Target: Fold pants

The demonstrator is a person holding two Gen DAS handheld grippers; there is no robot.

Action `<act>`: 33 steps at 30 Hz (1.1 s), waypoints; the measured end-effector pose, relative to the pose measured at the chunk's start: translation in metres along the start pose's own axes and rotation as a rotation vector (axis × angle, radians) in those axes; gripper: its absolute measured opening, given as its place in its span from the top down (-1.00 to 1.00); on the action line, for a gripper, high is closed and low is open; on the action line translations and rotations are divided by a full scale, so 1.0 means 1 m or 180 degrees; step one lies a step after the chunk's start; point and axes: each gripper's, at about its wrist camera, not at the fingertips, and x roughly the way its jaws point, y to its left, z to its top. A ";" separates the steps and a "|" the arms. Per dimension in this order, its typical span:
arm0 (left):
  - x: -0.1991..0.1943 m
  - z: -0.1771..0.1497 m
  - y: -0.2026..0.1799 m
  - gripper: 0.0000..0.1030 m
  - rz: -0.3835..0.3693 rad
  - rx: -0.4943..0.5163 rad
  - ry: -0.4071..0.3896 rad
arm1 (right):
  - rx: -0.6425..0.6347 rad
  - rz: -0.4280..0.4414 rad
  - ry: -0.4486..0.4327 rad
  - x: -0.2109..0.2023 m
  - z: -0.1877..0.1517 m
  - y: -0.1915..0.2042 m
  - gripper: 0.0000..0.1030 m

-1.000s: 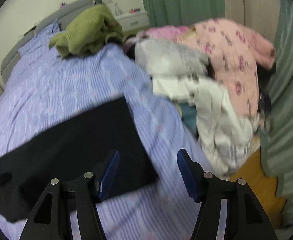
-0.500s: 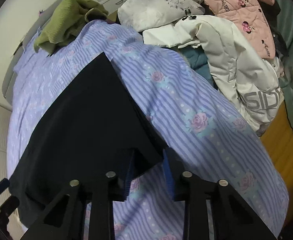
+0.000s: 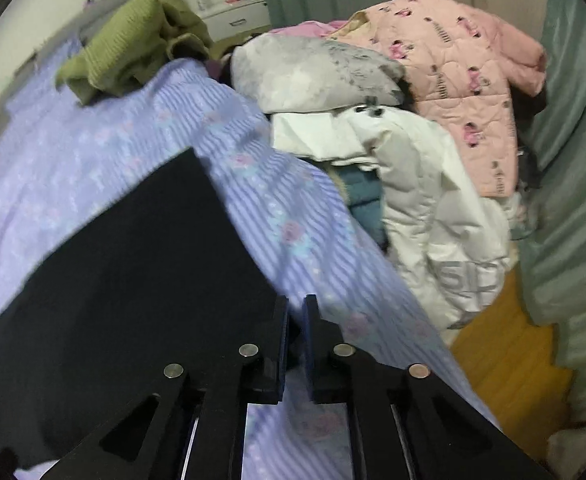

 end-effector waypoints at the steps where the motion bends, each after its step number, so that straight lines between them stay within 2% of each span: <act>1: -0.006 -0.007 0.001 -0.63 0.0007 0.0004 -0.0022 | 0.0024 -0.0103 -0.0073 -0.011 -0.005 0.000 0.59; 2: -0.009 -0.012 0.003 -0.63 0.0006 -0.0002 -0.0037 | 0.0041 -0.0096 -0.0127 -0.019 -0.008 0.001 0.25; 3: -0.015 -0.020 0.008 -0.63 0.0017 -0.0032 -0.0060 | 0.0047 -0.0075 -0.0188 -0.030 -0.012 0.003 0.08; 8: -0.045 -0.057 0.043 -0.63 0.0049 -0.0279 -0.0123 | -0.0388 0.0024 -0.0436 -0.098 -0.040 0.046 0.08; 13: -0.088 -0.108 0.108 -0.63 0.0138 -0.0760 -0.0214 | -0.0827 0.0462 -0.0589 -0.161 -0.080 0.120 0.07; 15: -0.104 -0.131 0.138 -0.63 0.0222 -0.0927 -0.0245 | -0.0996 0.0655 -0.0606 -0.181 -0.103 0.158 -0.03; 18: -0.122 -0.167 0.183 -0.63 0.0371 -0.1095 -0.0274 | -0.1200 0.0851 -0.0569 -0.197 -0.137 0.205 -0.04; 21: -0.138 -0.211 0.237 -0.67 0.0479 -0.1247 -0.0284 | -0.1380 0.1019 -0.0427 -0.206 -0.185 0.265 -0.04; 23: -0.143 -0.240 0.275 -0.67 0.0593 -0.1264 -0.0235 | -0.1432 0.1052 -0.0349 -0.210 -0.209 0.294 -0.04; 26: -0.150 -0.283 0.336 -0.68 0.0735 -0.1349 -0.0243 | -0.1382 0.1109 -0.0254 -0.217 -0.253 0.343 -0.04; 30: -0.151 -0.326 0.405 -0.68 0.0863 -0.1483 -0.0220 | -0.1215 0.1052 -0.0070 -0.208 -0.309 0.403 -0.04; 33: -0.149 -0.351 0.452 -0.68 0.0859 -0.1609 -0.0284 | -0.1149 0.1058 0.0096 -0.200 -0.338 0.433 -0.04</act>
